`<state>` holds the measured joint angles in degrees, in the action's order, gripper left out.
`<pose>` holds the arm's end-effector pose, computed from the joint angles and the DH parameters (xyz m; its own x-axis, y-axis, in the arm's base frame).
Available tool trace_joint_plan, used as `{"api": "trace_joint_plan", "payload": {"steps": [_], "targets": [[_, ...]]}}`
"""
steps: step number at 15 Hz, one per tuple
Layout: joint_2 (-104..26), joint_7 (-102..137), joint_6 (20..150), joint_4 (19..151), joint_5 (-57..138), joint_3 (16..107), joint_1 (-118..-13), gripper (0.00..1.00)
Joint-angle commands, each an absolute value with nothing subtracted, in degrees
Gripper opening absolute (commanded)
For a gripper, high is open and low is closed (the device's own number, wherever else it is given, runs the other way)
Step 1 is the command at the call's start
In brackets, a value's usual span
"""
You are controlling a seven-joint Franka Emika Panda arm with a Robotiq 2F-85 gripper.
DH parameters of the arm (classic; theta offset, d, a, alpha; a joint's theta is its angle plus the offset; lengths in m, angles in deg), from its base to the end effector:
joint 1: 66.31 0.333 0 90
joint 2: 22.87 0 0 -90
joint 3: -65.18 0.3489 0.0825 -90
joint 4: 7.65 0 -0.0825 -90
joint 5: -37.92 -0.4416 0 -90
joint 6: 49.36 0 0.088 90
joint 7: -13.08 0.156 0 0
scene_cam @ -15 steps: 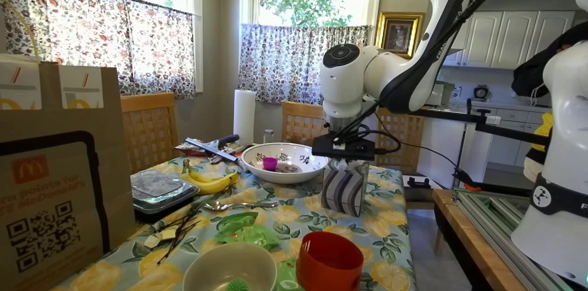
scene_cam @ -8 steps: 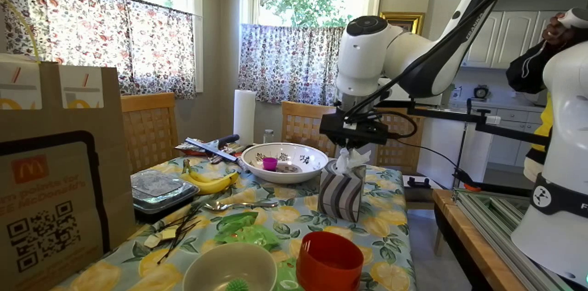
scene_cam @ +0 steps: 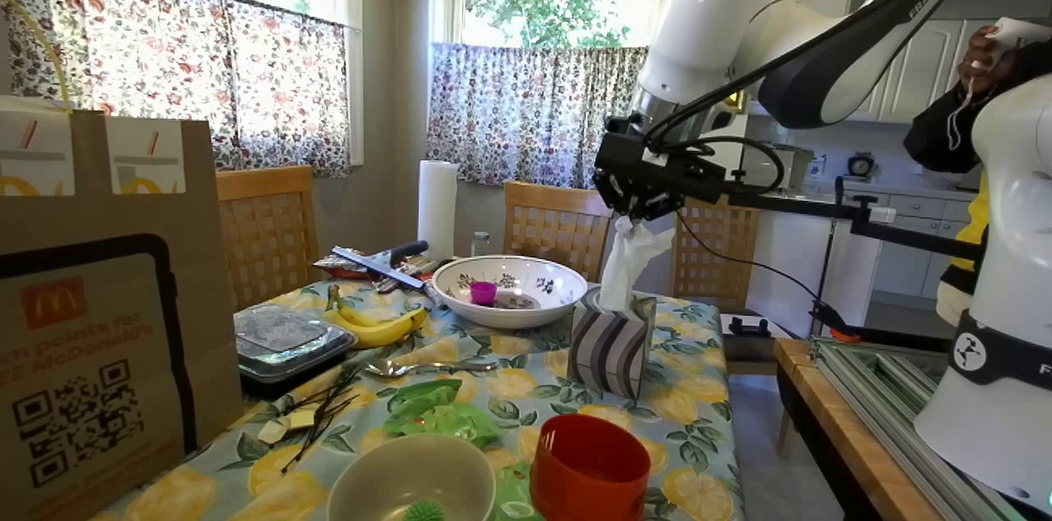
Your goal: Shift the orange bowl to the left, then wipe it with a tissue
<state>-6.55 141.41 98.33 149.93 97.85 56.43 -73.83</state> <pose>0.4123 -0.1222 0.2542 -0.1239 -0.8674 0.4820 -0.9743 0.0142 -0.2248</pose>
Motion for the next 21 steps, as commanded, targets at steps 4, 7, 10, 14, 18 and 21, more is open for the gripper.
{"api": "trace_joint_plan", "payload": {"steps": [4,7,10,14,18,21], "targets": [[-6.1,128.4,114.2,149.8,97.8,53.2,-70.4,0.01],[-8.9,121.9,121.1,149.9,95.1,49.9,-65.7,0.01],[-14.1,117.1,129.6,150.1,93.1,45.9,-60.5,0.01],[-24.3,116.2,143.4,150.5,94.9,42.0,-54.0,0.01],[-32.3,122.8,154.9,150.7,108.7,45.2,-56.9,0.01],[-38.7,129.3,160.1,148.3,123.2,46.2,-59.2,0.01]]}}
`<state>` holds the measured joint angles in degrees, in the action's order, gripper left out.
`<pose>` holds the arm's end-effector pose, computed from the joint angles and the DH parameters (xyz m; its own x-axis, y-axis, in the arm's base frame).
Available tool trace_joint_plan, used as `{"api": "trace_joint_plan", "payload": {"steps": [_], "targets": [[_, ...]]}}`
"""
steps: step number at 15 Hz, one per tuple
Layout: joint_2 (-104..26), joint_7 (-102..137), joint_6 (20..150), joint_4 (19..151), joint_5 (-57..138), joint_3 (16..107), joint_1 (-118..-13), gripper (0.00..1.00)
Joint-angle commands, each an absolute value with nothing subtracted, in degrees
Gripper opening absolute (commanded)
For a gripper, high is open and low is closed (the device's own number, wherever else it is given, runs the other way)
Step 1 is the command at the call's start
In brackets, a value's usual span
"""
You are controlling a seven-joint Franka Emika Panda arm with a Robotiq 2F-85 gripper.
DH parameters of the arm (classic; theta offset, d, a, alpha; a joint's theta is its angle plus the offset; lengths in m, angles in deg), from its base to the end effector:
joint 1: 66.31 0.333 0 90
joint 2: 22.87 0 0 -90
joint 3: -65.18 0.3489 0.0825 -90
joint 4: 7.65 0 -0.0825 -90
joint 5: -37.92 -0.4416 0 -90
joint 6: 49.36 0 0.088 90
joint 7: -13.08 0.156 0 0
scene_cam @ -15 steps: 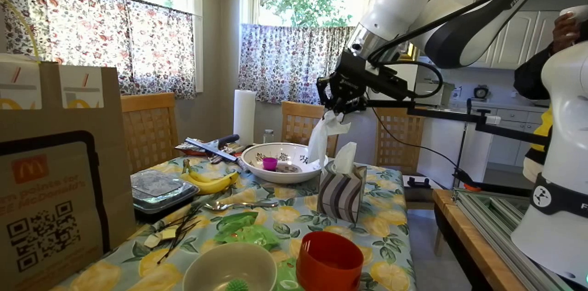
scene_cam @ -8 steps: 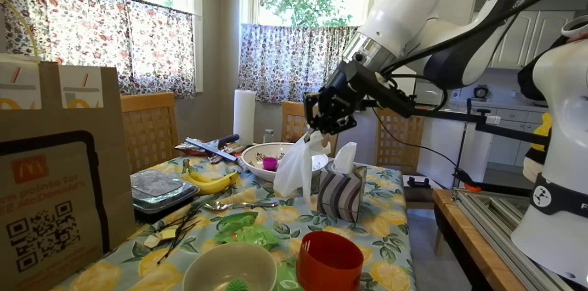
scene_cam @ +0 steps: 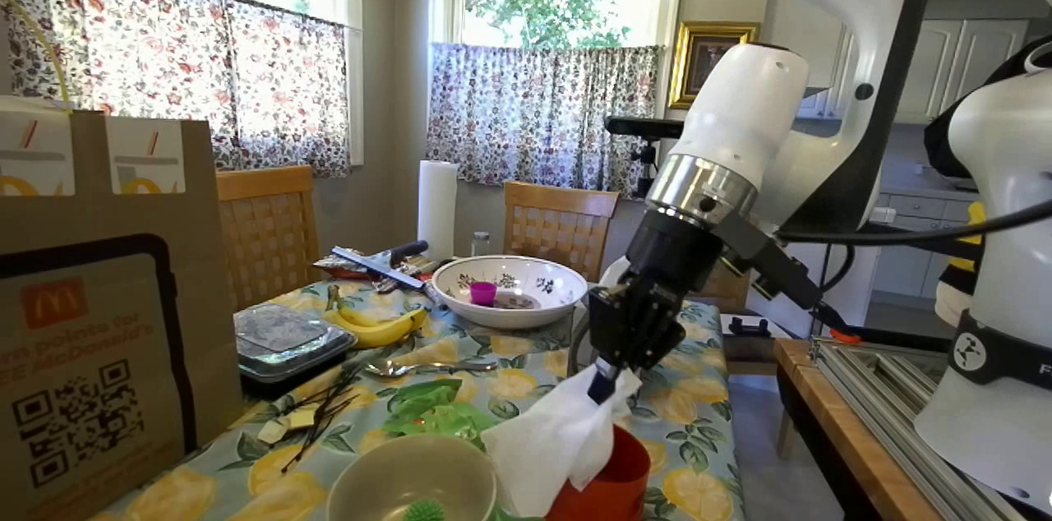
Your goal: Shift the orange bowl to the left, then wipe it with a tissue
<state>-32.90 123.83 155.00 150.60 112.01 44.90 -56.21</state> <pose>0.3911 0.0617 0.1469 0.7142 -0.6970 0.0645 -0.6006 -0.6575 -0.4549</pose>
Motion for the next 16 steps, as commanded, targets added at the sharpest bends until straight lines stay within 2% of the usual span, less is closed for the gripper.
{"api": "trace_joint_plan", "payload": {"steps": [1,6,10,11,16], "targets": [[-41.4,131.6,161.4,147.0,128.0,45.9,-59.6,0.01],[-50.5,151.6,159.1,141.2,150.6,37.6,-54.5,0.01],[-51.6,165.4,165.5,133.3,162.5,28.1,-46.7,0.01],[-50.6,158.2,161.9,138.3,157.7,31.2,-50.6,0.02],[-50.7,163.4,164.3,134.3,160.9,28.7,-47.5,0.02]]}}
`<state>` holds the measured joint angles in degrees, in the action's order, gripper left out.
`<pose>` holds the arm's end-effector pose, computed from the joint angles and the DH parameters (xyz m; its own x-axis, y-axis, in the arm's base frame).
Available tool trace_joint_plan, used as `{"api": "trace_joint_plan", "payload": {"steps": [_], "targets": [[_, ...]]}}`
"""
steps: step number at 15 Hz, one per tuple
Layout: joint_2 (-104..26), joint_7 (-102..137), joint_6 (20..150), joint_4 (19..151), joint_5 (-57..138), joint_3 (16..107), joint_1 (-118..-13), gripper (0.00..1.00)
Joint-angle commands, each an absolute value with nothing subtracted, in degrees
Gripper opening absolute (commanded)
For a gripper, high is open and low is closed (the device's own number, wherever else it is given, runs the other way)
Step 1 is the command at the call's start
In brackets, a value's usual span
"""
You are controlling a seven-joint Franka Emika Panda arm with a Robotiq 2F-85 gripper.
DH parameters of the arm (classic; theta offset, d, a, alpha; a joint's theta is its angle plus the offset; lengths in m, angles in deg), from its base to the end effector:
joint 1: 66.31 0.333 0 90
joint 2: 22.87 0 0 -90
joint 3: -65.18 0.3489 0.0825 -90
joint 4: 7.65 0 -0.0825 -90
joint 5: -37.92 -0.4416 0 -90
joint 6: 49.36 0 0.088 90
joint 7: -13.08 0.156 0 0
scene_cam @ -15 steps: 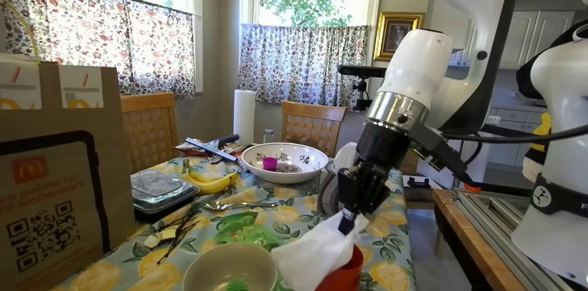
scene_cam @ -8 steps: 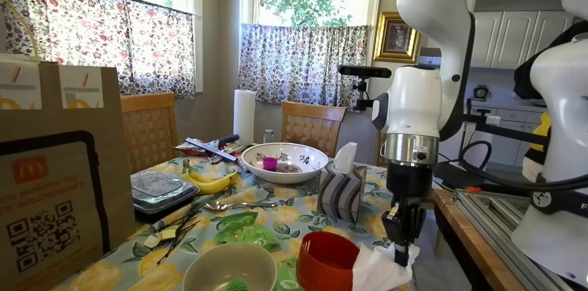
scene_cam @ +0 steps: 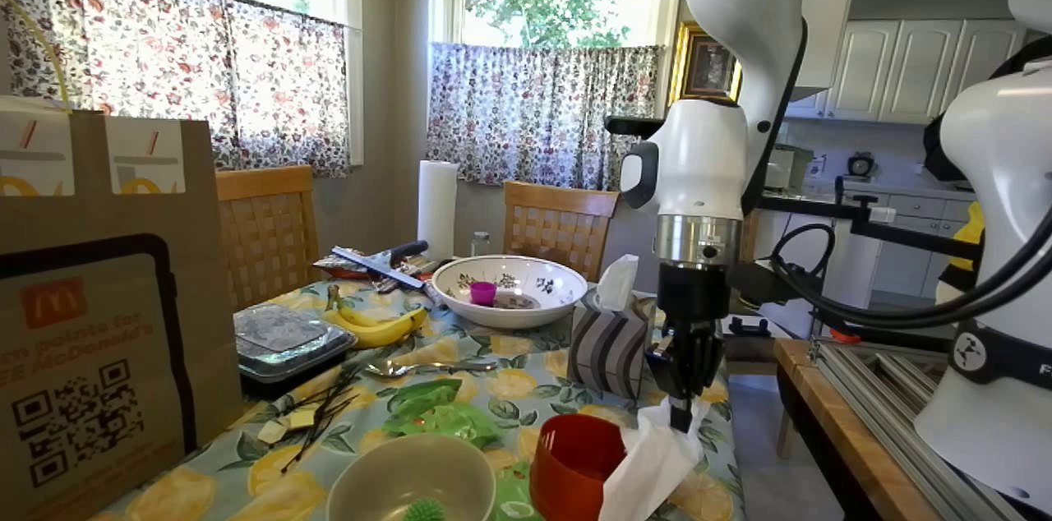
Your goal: Shift the orange bowl to the left, then wipe it with a tissue
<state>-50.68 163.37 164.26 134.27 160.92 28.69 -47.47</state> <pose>0.3503 -0.0190 0.0875 0.7810 -0.6063 -0.1500 -0.6242 -0.7661 -0.1533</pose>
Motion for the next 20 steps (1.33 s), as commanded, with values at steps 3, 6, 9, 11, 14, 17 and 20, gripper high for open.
{"api": "trace_joint_plan", "payload": {"steps": [3,6,9,11,14,17,20], "targets": [[-50.8,163.4,164.3,134.3,160.9,28.7,-47.5,0.01],[-50.3,162.8,165.9,133.6,158.1,29.5,-49.4,0.01],[-49.5,162.3,166.5,134.2,153.1,30.5,-50.8,0.01],[-50.4,162.9,168.1,133.9,150.0,30.9,-51.5,0.01],[-52.6,163.4,170.0,132.6,145.7,32.0,-52.3,0.01],[-54.4,163.7,172.1,132.1,141.9,33.2,-53.3,0.01],[-53.0,163.4,170.6,133.6,141.6,32.4,-52.2,0.02]]}}
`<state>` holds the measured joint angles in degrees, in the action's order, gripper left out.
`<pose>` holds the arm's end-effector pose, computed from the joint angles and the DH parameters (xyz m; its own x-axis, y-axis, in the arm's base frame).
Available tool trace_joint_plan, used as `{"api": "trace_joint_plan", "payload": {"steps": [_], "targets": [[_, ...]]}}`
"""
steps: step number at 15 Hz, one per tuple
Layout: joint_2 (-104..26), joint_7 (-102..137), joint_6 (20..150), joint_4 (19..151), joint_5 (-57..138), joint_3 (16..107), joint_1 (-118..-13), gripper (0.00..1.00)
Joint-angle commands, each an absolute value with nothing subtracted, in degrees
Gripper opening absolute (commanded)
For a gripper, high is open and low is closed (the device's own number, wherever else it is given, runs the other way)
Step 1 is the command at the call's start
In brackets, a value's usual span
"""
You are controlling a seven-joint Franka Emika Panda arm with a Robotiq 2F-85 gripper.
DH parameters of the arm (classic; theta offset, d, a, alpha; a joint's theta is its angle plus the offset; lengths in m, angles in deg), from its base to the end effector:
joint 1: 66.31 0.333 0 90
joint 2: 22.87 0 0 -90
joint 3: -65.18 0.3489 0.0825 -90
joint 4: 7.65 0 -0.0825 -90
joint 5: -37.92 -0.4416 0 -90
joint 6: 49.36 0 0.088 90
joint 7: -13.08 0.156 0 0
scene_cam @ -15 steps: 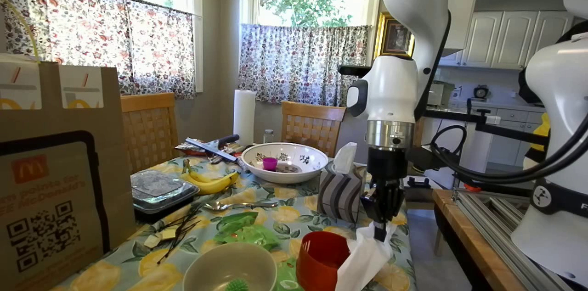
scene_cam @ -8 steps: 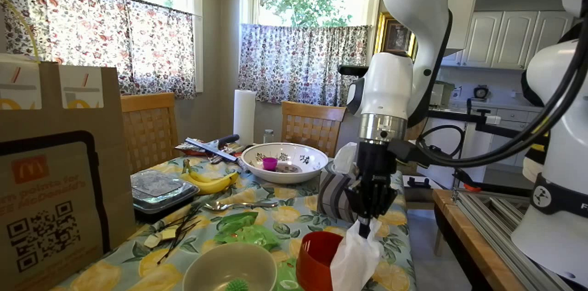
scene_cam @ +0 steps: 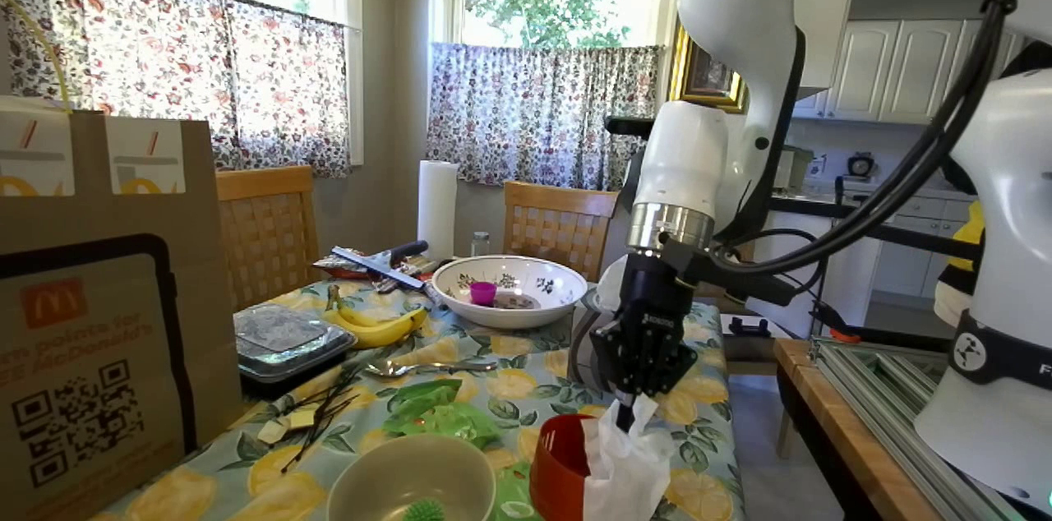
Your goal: Shift the orange bowl to the left, then wipe it with a tissue
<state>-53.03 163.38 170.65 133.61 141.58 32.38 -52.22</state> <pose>0.3932 -0.0012 0.0910 0.5595 -0.7918 -0.2449 -0.8200 -0.4859 -0.3025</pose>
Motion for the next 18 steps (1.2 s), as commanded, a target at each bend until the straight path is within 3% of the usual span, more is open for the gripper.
{"api": "trace_joint_plan", "payload": {"steps": [1,10,18], "targets": [[-53.6,163.4,170.9,133.5,140.9,32.6,-52.3,0.02],[-54.5,164.4,170.3,133.9,125.6,33.8,-54.0,0.01],[-61.8,169.0,170.8,133.4,124.6,36.6,-54.2,0.01]]}}
